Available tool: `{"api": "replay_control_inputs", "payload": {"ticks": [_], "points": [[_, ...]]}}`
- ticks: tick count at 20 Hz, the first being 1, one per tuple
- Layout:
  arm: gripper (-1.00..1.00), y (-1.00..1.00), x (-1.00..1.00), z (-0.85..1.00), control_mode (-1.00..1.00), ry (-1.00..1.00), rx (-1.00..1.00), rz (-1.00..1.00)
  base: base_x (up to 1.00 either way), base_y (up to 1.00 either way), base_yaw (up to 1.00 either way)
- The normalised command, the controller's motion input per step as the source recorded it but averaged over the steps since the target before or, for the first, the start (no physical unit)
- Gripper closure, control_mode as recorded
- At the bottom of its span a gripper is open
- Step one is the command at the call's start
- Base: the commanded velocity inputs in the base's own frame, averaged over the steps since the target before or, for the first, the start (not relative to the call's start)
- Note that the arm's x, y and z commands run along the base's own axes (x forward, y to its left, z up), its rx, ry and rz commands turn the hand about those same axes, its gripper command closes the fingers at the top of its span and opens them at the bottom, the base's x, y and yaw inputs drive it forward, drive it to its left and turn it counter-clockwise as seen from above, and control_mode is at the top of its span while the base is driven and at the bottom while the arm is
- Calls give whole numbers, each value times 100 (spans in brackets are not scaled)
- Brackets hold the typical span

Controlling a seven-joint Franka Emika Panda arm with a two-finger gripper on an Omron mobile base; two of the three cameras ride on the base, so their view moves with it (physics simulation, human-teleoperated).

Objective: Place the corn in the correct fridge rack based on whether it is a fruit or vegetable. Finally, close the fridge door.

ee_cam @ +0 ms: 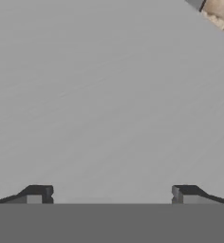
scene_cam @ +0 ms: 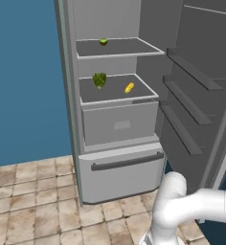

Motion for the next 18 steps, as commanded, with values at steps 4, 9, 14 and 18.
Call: {"api": "replay_control_inputs", "payload": {"ticks": [4, 9, 14, 18], "points": [[-100, 100, -13, -42, -100, -8, 0, 18, 0, 0, 0], [-100, 100, -6, -34, -100, -17, 0, 12, 0, 0, 0], [-100, 100, 0, -10, -100, -23, 0, 7, 0, 0, 0], [-100, 100, 15, 3, -100, -30, 0, 1, 0, 0, 0]]}}
